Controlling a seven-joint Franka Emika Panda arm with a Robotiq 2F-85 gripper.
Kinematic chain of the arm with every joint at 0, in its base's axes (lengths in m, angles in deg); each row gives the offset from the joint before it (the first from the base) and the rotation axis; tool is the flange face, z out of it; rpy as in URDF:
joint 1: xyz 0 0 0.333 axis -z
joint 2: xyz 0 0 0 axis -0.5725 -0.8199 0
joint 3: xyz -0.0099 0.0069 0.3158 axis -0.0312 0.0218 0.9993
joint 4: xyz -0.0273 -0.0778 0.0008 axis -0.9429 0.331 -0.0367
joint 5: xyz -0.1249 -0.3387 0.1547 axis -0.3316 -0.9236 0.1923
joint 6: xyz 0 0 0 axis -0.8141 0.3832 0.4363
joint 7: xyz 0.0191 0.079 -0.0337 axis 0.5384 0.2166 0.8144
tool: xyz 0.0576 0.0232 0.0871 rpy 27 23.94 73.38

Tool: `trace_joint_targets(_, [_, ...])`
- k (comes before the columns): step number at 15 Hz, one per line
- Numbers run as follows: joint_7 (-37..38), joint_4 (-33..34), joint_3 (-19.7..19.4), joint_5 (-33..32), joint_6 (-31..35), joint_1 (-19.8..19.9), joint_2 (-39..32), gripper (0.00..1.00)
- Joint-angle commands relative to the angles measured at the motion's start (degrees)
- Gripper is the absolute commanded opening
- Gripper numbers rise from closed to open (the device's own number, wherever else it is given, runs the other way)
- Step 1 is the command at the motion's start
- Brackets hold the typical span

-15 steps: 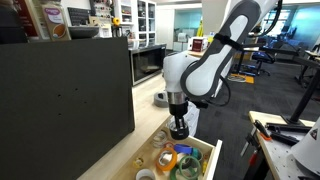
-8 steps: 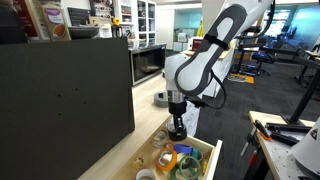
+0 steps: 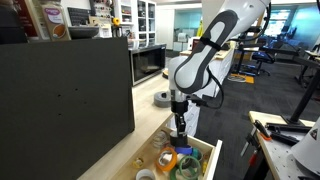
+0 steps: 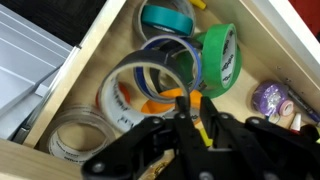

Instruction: Remove the black masking tape from the countertop and put it in the open drawer

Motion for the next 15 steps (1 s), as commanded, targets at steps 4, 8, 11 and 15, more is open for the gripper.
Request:
trace_joint_targets(4, [-5.8,1.0,1.8,2.7,-1.1,2.2,-0.3,0.69])
trace_joint_targets(8, [-7.4,0.7,2.0,3.5,-1.4,2.3,1.5,0.95])
trace_joint_targets(11, [-8.1,-0.4,1.9,3.2,-1.0,1.7,4.4,1.00])
trace_joint_targets(15, [-5.7,-1.7,-0.3,0.5,-0.5,-0.9,8.4,1.00])
